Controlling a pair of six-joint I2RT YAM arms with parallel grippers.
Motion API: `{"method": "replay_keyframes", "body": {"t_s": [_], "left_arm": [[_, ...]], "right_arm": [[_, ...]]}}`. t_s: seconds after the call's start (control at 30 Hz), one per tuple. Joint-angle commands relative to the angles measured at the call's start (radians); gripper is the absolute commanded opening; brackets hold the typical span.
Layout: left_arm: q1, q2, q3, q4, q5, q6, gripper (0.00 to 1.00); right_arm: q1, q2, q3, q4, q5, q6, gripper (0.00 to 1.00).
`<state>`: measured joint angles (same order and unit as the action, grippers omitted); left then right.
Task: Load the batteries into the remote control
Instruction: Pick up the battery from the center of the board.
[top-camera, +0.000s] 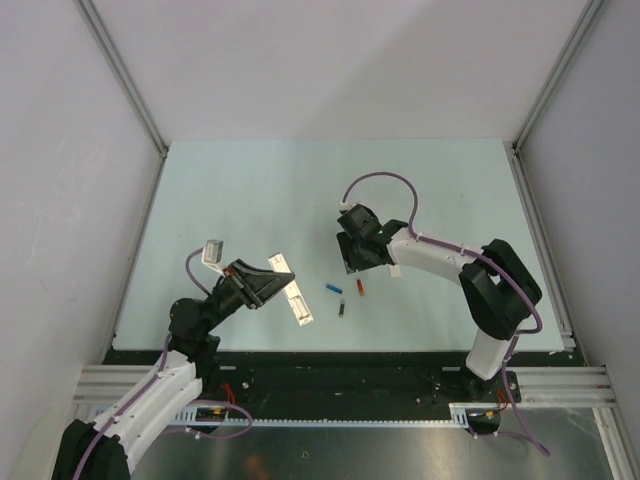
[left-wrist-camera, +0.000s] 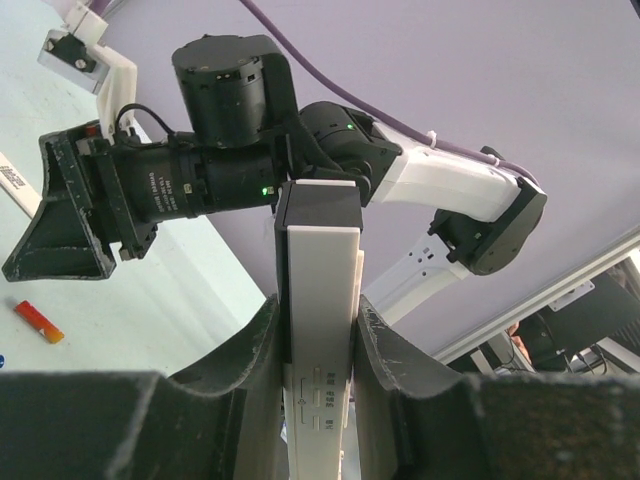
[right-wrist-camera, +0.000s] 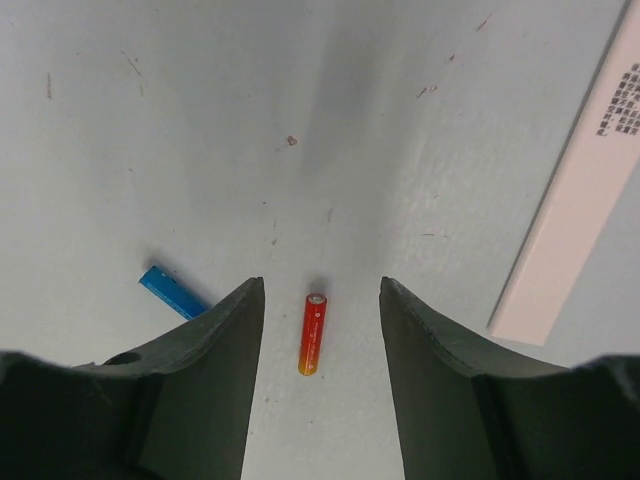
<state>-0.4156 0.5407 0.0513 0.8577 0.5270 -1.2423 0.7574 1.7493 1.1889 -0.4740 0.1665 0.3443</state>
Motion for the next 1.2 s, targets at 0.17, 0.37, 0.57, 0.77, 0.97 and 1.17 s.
{"method": "replay_keyframes", "body": {"t_s": [0.17, 0.37, 0.57, 0.77, 0.97, 1.17], "left_arm": [[0.009, -0.004, -0.122, 0.026, -0.009, -0.014, 0.0], [0.009, -0.007, -0.131, 0.026, -0.007, -0.013, 0.0], [0.009, -0.002, -0.133, 0.024, -0.005, -0.013, 0.0], [0.009, 0.005, -0.13, 0.024, -0.001, -0.008, 0.0], [0.009, 0.01, -0.131, 0.023, -0.005, -0.008, 0.0], [0.009, 0.025, -0.126, 0.023, -0.002, -0.008, 0.0]], "right_arm": [[0.023, 0.038, 0.011, -0.017, -0.025, 0.038, 0.47], [0.036, 0.064, 0.008, -0.023, -0.036, 0.03, 0.44], [0.033, 0.076, 0.0, -0.026, -0.039, 0.025, 0.45], [0.03, 0.085, -0.009, -0.026, -0.038, 0.024, 0.43], [0.028, 0.081, -0.035, -0.023, -0.039, 0.03, 0.4], [0.028, 0.072, -0.054, -0.009, -0.045, 0.045, 0.38]]}}
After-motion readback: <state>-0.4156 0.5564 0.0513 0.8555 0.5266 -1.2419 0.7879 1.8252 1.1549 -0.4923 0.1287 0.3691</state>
